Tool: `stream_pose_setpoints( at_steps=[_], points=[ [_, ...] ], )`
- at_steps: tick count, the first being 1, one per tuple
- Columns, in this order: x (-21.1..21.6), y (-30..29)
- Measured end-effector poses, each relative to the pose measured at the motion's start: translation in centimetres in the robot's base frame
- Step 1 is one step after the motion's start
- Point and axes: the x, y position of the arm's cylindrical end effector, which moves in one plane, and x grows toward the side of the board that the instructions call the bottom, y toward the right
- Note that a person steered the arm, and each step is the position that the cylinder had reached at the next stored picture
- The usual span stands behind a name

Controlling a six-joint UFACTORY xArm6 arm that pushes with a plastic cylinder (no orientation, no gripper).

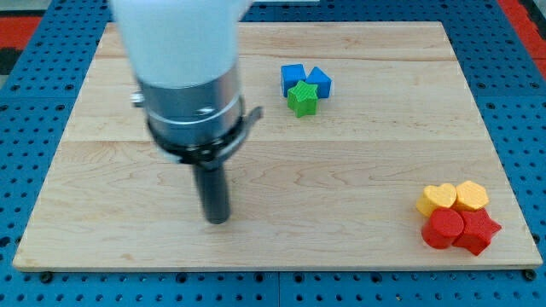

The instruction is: Push the green blocks into the blue blocks

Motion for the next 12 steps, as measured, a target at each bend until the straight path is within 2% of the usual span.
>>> stream_pose_setpoints(
  at_steps=[1,2,3,5,8,9,10,11,12],
  points=[
    [-2.1,-4.3],
    [-3.6,-2.4],
    [-2.7,0.3],
    [-1.3,1.5],
    [-10.0,2.9],
    [-9.7,2.9],
    [-6.8,3.3],
    [-6.4,9.4],
    [-9.2,9.6]
  ],
)
